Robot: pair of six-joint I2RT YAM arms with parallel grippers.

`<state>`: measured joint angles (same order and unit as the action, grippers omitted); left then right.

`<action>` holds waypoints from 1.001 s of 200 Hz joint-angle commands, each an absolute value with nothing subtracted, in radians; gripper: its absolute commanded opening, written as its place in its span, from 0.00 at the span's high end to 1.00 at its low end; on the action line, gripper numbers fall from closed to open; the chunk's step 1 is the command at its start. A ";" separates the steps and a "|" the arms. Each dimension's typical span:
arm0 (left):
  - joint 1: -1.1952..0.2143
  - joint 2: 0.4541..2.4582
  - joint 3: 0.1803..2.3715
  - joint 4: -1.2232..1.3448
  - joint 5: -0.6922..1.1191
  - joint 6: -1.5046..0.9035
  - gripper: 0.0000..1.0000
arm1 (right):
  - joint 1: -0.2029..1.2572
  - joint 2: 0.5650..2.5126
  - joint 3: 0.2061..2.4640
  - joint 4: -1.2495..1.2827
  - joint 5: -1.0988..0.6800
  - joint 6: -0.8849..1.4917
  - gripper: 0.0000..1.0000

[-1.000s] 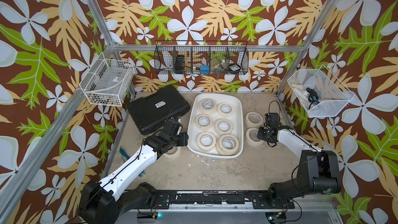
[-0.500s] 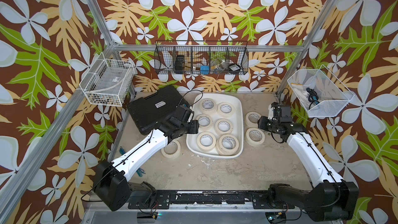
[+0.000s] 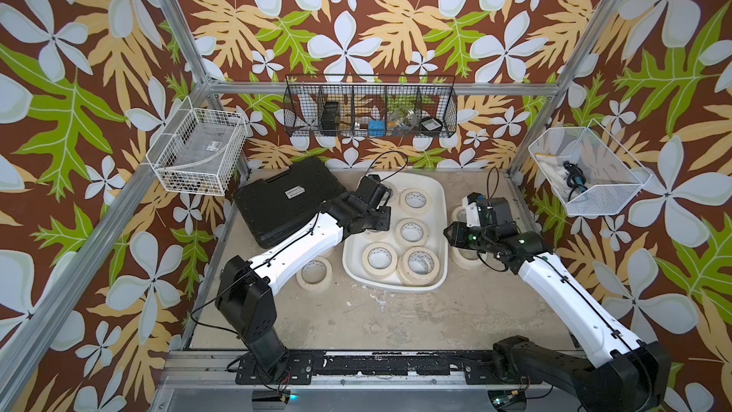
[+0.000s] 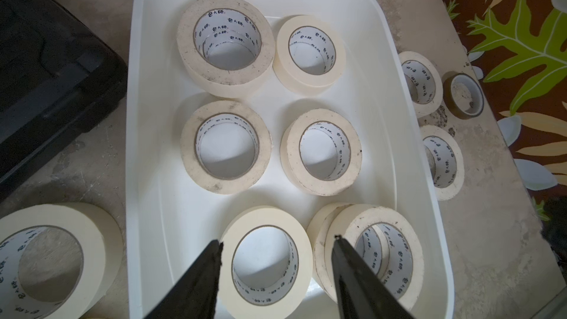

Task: Take out the art tape in the storage box
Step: Pick up the art tape from the storage box.

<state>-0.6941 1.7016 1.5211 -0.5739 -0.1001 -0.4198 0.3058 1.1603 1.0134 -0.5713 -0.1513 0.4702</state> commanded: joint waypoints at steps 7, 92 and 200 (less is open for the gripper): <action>-0.695 1.781 1.575 -0.607 -0.126 -0.395 0.42 | 0.333 1.169 0.998 -0.541 -0.147 0.502 0.56; -0.695 2.040 1.721 -0.606 -0.159 -0.366 0.46 | 0.342 1.132 0.951 -0.535 -0.166 0.494 0.57; -0.695 2.250 1.850 -0.619 -0.198 -0.331 0.48 | 0.343 1.129 0.954 -0.535 -0.173 0.473 0.57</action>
<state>-0.6945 2.2299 1.8267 -0.6102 -0.1837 -0.3420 0.3424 1.1286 0.9539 -0.5457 -0.1761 0.4892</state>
